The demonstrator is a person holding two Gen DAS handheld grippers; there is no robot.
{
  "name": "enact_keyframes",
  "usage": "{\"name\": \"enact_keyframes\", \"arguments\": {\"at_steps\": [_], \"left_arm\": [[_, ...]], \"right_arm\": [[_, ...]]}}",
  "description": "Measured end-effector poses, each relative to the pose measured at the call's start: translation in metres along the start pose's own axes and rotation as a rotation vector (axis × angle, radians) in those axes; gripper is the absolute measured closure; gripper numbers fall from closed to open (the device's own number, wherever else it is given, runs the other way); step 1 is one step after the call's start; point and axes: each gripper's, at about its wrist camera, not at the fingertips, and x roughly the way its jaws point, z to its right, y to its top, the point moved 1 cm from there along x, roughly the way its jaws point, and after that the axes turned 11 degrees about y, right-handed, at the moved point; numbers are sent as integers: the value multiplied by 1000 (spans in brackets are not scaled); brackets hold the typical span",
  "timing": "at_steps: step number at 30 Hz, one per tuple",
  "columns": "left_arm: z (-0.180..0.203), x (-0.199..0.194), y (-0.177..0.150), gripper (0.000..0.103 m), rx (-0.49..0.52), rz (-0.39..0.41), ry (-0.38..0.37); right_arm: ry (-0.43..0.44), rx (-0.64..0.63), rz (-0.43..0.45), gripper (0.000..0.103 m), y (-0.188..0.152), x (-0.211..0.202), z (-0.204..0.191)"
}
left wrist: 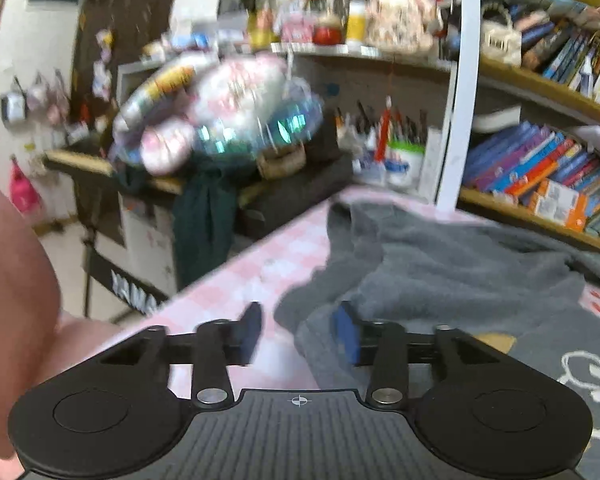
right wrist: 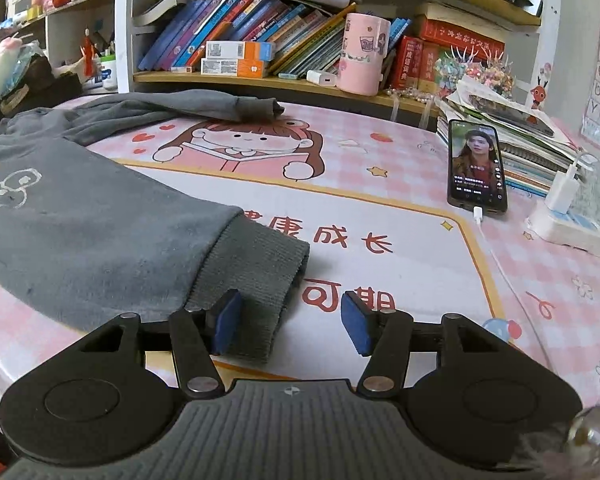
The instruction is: Fold clothes
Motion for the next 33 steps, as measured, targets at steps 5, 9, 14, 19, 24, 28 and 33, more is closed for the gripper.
{"name": "enact_keyframes", "arguments": {"at_steps": [5, 9, 14, 19, 24, 28, 33], "left_arm": [[15, -34, 4, 21, 7, 85, -82], [39, -47, -4, 10, 92, 99, -179], [66, -53, -17, 5, 177, 113, -228], [77, -49, -24, 1, 176, 100, -246], [82, -40, -27, 0, 195, 79, -245], [85, -30, -25, 0, 212, 62, -235], [93, -17, -22, 0, 227, 46, -238]], "right_arm": [[20, -23, 54, 49, 5, -9, -9], [48, -48, 91, 45, 11, -17, -20], [79, -50, 108, 41, 15, -18, -27], [97, -60, 103, 35, 22, -8, -30], [112, -47, 105, 32, 37, 15, -30], [116, -59, 96, 29, 58, 40, -31], [130, -140, 76, 22, 85, 67, -39]]}}
